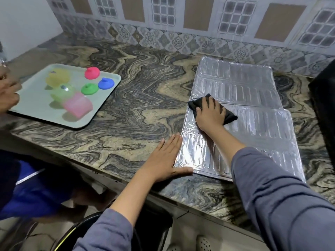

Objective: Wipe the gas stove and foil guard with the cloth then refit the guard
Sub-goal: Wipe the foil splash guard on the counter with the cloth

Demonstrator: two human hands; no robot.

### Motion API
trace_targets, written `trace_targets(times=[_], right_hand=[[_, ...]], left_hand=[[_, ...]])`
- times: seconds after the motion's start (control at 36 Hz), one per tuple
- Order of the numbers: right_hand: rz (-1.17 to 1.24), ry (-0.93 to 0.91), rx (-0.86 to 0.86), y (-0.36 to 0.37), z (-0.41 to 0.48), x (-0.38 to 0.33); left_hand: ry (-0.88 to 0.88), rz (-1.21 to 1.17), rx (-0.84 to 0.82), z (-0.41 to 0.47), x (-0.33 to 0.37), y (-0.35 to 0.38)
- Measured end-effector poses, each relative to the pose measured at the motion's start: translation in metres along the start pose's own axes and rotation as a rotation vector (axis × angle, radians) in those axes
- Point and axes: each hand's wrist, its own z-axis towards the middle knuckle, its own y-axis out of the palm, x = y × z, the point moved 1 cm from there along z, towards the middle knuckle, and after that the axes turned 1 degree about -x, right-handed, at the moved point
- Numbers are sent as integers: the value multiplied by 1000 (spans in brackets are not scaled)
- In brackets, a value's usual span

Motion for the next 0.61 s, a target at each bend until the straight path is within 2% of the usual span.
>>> trace_targets(times=[0.17,0.39,0.61], right_hand=[[-82,-271,-62,-1,-9,5],[-97,-424,-140,-2,-45,9],[-103,-519,-170,-3,-84,11]], left_hand=[[-11,-12,-14,-1,2,-2],[-148,-34,83,-11,18,6],[-259,-80,93,-20,30,10]])
